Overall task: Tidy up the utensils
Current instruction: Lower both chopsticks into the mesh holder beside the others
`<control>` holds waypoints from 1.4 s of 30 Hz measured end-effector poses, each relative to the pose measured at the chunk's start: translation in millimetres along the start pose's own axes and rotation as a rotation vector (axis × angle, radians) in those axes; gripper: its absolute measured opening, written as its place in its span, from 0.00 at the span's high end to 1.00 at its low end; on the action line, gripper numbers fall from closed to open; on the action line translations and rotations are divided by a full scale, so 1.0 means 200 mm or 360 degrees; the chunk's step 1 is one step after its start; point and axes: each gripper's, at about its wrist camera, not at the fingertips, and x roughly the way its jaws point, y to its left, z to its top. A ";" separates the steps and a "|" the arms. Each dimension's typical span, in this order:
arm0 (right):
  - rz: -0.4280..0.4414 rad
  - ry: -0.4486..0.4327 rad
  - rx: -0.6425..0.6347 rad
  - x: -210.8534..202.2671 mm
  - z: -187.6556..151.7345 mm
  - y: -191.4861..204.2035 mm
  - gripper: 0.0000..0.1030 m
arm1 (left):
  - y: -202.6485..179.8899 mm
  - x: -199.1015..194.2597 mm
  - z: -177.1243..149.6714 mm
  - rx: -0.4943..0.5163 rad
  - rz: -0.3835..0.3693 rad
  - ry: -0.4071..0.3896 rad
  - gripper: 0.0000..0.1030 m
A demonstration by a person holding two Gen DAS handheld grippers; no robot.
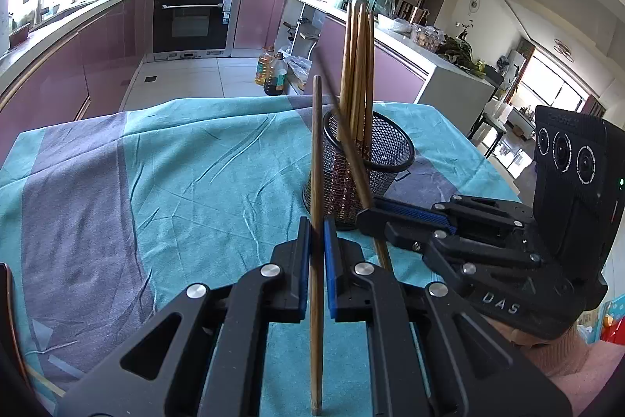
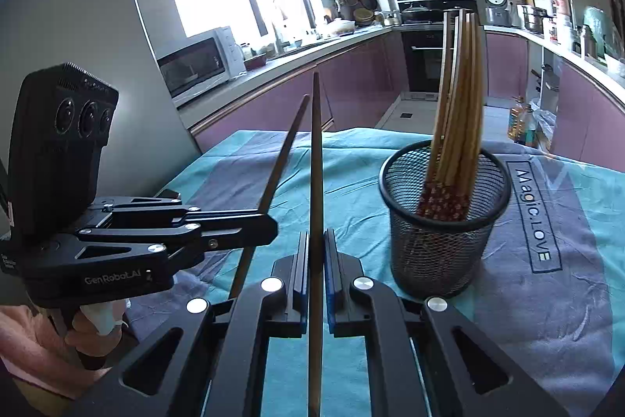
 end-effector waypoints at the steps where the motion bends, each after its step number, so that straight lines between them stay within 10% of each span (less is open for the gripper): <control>1: -0.0007 -0.0007 0.0003 -0.01 0.00 0.00 0.94 | 0.00 0.00 0.00 0.0002 0.0003 -0.0003 0.93; 42: -0.0155 -0.0362 0.0003 -0.32 0.29 -0.17 0.94 | -0.12 -0.33 0.40 0.0084 -0.0246 -0.0301 0.93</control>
